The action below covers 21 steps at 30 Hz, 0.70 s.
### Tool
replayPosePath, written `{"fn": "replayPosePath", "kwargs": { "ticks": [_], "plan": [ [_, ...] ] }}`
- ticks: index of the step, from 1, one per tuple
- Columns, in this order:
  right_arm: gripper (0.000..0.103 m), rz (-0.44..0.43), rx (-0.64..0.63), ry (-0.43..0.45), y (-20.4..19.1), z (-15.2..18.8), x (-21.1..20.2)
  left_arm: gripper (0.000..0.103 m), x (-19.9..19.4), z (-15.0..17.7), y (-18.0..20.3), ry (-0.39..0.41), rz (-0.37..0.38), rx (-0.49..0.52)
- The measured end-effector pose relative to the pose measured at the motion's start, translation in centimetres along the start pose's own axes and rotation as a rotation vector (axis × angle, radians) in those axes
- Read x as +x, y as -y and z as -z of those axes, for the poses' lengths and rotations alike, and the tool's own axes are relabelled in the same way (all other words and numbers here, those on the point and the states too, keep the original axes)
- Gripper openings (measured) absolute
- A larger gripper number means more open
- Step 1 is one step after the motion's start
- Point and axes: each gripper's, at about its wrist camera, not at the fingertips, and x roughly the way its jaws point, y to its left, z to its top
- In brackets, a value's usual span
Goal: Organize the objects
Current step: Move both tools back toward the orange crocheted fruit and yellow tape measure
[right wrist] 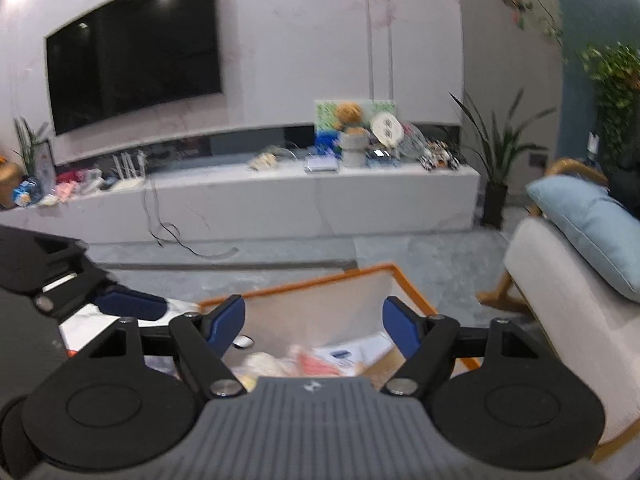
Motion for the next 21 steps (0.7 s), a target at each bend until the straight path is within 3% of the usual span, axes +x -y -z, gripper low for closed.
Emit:
{"fn": "replayPosePath", "kwargs": {
  "ticks": [8, 21],
  "plan": [
    [0.075, -0.078, -0.053, 0.119, -4.3, 0.5, -2.7, 0.094, -2.1, 3.3, -2.1, 0.052, -0.014, -0.032],
    [0.075, -0.184, -0.219, 0.066, -10.7, 4.2, -2.3, 0.094, -0.8, 9.2, -5.5, 0.017, 0.025, -0.072]
  ]
}}
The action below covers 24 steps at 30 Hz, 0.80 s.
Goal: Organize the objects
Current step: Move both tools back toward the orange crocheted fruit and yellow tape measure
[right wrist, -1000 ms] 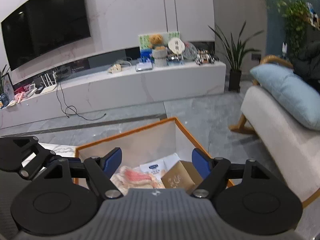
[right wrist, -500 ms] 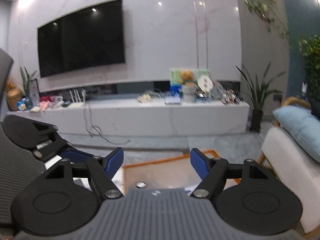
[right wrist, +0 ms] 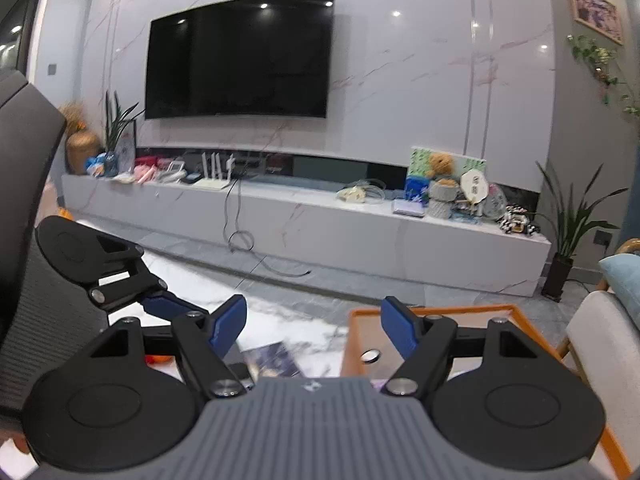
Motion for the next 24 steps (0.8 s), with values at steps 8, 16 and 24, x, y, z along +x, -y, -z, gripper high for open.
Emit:
{"fn": "replayPosePath", "kwargs": {
  "ticks": [8, 16, 24],
  "plan": [
    [0.075, -0.042, -0.014, -0.039, -1.7, 0.9, 1.6, 0.094, 0.7, 2.4, -1.4, 0.017, 0.027, 0.023],
    [0.075, -0.074, -0.021, -0.074, -3.2, 1.7, 3.2, 0.094, 1.7, 4.8, -3.0, 0.042, 0.075, -0.009],
    [0.079, -0.108, -0.049, -0.100, -4.5, 3.0, 4.1, 0.094, 2.9, 7.2, -4.9, 0.088, -0.005, -0.012]
  ]
}}
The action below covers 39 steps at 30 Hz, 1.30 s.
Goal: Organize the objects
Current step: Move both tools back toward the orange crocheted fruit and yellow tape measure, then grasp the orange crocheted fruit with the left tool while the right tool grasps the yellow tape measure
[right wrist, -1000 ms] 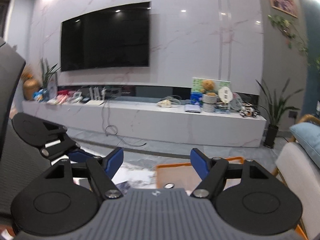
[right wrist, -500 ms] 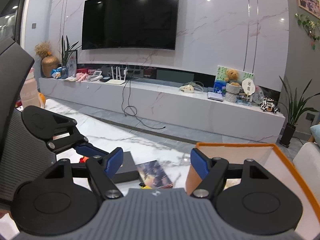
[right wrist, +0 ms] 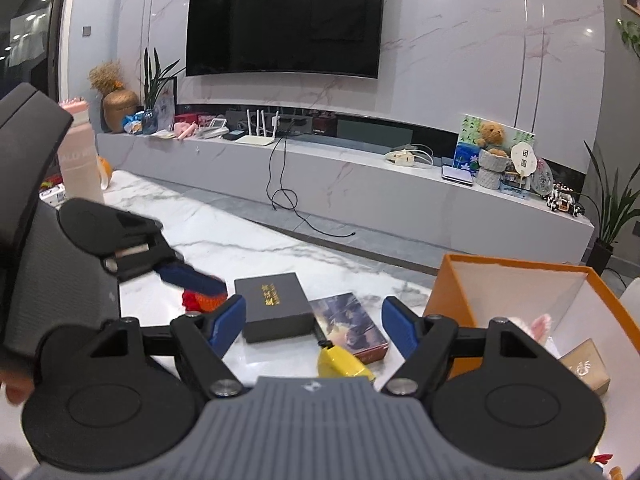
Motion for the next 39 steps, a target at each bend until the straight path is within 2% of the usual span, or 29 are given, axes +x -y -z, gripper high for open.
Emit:
{"fn": "replayPosePath", "kwargs": {
  "ticks": [8, 11, 18, 23, 29, 32, 35, 39],
  "plan": [
    [0.080, 0.012, 0.052, -0.001, 0.9, 0.4, 0.9, 0.094, -0.4, 1.1, -3.1, 0.018, -0.001, -0.146],
    [0.080, 0.024, 0.057, -0.012, 1.4, 0.5, 1.6, 0.094, -0.2, 1.8, -4.4, 0.033, -0.024, -0.188],
    [0.080, 0.045, 0.116, -0.044, 2.6, 1.0, 3.0, 0.094, 0.3, 3.8, -8.8, 0.028, -0.055, -0.416],
    [0.080, 0.055, 0.122, -0.058, 2.6, 1.6, 3.7, 0.094, 1.0, 5.1, -10.9, 0.010, -0.085, -0.517],
    [0.078, 0.092, 0.135, -0.090, 2.2, 2.6, 5.1, 0.094, 2.2, 6.5, -11.0, -0.011, -0.091, -0.533],
    [0.067, 0.083, 0.121, -0.105, 1.9, 3.2, 5.7, 0.094, 2.7, 6.9, -11.3, 0.005, -0.093, -0.518],
    [0.061, 0.077, 0.106, -0.117, 1.6, 3.6, 6.2, 0.094, 3.3, 7.2, -11.5, -0.006, -0.088, -0.514],
    [0.062, 0.083, 0.091, -0.118, 1.5, 3.9, 6.4, 0.089, 3.7, 7.7, -11.6, -0.014, -0.067, -0.512]
  ]
}}
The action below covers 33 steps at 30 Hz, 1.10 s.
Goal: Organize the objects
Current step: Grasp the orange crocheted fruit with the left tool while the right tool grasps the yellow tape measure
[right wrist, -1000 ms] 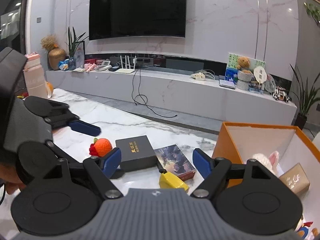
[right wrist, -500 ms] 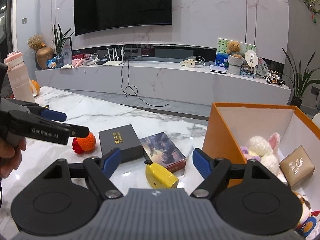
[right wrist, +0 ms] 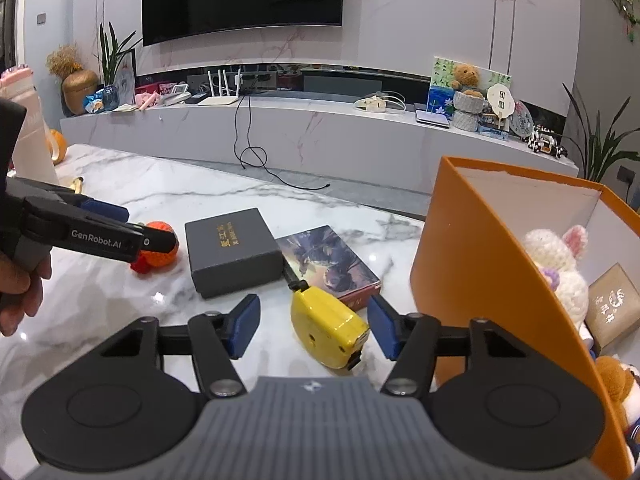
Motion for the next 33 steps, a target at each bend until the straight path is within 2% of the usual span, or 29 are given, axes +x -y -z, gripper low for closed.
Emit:
{"fn": "replayPosePath", "kwargs": {
  "ticks": [2, 4, 6, 10, 12, 16, 17, 25, 33],
  "plan": [
    [0.062, 0.001, 0.006, -0.004, 0.1, 0.0, 0.1, 0.084, 0.1, 0.3, -0.1, -0.006, 0.009, 0.005],
    [0.061, 0.006, 0.010, -0.008, 0.1, 0.0, 0.1, 0.072, 0.2, 0.5, -0.1, -0.009, 0.022, 0.011],
    [0.061, 0.018, 0.012, -0.012, 0.1, 0.0, 0.3, 0.056, 0.3, 0.6, 0.1, -0.016, 0.024, 0.030],
    [0.059, 0.017, 0.006, -0.023, 0.1, 0.1, 0.5, 0.055, 0.0, 0.7, 0.2, -0.025, 0.024, 0.038],
    [0.051, 0.018, -0.008, -0.027, 0.0, 0.1, 0.5, 0.054, -0.2, 0.6, 0.2, -0.036, 0.032, 0.035],
    [0.027, -0.010, -0.008, -0.043, 0.3, -0.2, 0.4, 0.054, -0.8, 0.7, 0.5, -0.076, 0.053, 0.028],
    [0.024, -0.020, -0.009, -0.051, 0.4, -0.2, 0.3, 0.054, -1.1, 0.8, 0.7, -0.086, 0.061, 0.031],
    [0.021, -0.045, -0.005, -0.106, 0.1, -0.6, -0.8, 0.054, -3.6, 2.5, 1.9, -0.140, 0.143, 0.048],
    [0.020, -0.035, -0.014, -0.223, -0.9, -0.6, -2.3, 0.054, -5.2, 3.8, 3.8, -0.164, 0.196, 0.104]
  ]
}}
